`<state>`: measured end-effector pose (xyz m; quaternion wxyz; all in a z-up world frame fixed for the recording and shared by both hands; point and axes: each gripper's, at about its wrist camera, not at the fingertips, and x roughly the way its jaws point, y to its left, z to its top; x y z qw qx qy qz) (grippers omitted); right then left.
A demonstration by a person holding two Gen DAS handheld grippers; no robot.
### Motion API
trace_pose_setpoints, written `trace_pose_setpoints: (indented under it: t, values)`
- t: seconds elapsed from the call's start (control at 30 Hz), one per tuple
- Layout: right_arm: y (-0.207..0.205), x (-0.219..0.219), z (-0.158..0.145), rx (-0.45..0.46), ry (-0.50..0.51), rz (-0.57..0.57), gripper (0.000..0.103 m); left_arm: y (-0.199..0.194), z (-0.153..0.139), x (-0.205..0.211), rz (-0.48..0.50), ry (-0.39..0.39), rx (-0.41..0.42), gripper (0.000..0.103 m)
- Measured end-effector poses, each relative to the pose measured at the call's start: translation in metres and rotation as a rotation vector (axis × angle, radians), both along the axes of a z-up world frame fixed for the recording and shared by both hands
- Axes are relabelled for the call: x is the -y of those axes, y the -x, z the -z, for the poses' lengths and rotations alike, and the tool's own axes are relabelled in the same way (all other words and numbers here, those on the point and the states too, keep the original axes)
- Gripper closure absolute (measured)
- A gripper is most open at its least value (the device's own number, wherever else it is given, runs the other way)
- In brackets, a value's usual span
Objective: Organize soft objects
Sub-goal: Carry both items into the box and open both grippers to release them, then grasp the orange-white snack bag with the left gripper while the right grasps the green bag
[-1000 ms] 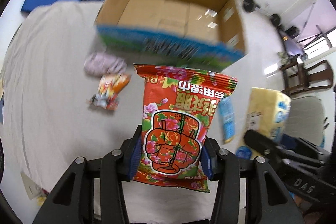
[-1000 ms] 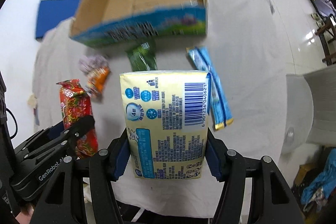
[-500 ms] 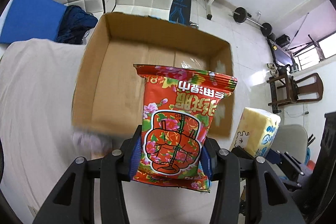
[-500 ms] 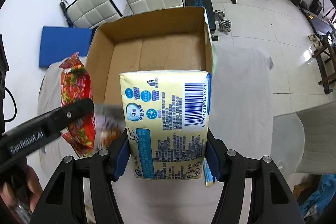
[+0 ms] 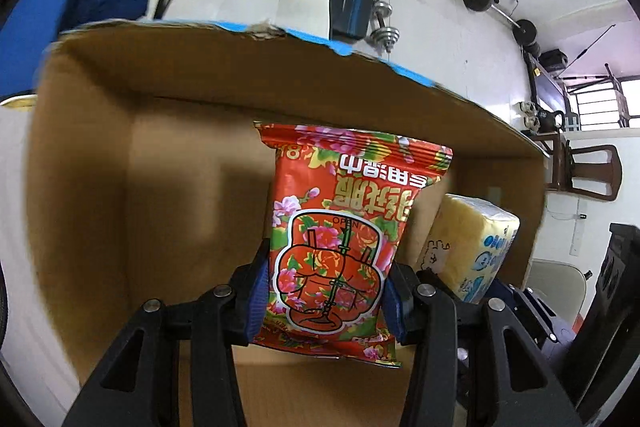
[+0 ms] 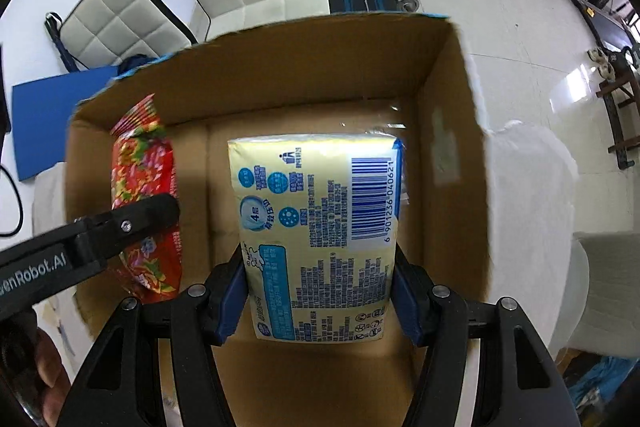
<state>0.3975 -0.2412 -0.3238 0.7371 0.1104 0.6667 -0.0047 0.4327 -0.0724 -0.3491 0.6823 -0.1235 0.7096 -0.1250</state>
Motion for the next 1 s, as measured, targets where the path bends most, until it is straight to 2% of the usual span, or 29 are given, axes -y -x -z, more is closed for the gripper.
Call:
trace_pose_setpoints:
  t: [0.2,0.37,0.47,0.57,0.6,0.67,0.8,0.83,0.87,1.0]
  values:
    - [-0.019,-0.003,0.035,-0.023,0.016,-0.018,0.038,-0.01,0.024,0.004,0.016,0.051,-0.082,0.058]
    - [-0.025,-0.008,0.044,-0.028,0.022,-0.034,0.037,-0.011,0.019,0.006,0.01,0.048,-0.086,0.057]
    - [-0.021,-0.01,0.042,-0.029,0.036,-0.039,0.037,-0.006,0.01,0.003,0.011,-0.002,-0.084,0.057]
    - [-0.016,-0.016,0.031,-0.03,0.061,-0.045,0.037,0.002,-0.007,0.003,0.048,-0.072,-0.043,0.056]
    - [-0.013,-0.016,0.028,-0.028,0.067,-0.047,0.037,0.006,-0.015,0.003,0.059,-0.093,-0.024,0.054]
    - [-0.009,-0.017,0.026,-0.032,0.073,-0.044,0.037,0.014,-0.029,0.001,0.076,-0.121,0.006,0.043]
    - [0.005,-0.021,0.011,-0.028,0.111,-0.054,0.036,0.037,-0.062,-0.009,0.076,-0.154,0.058,0.041]
    - [0.01,-0.022,0.007,-0.023,0.116,-0.056,0.035,0.044,-0.067,-0.012,0.076,-0.157,0.068,0.035]
    - [0.016,-0.024,0.003,-0.02,0.122,-0.059,0.03,0.052,-0.075,-0.017,0.078,-0.16,0.081,0.024]
    - [0.035,-0.028,-0.008,-0.008,0.112,-0.057,0.025,0.085,-0.098,-0.029,0.056,-0.194,0.145,0.013]
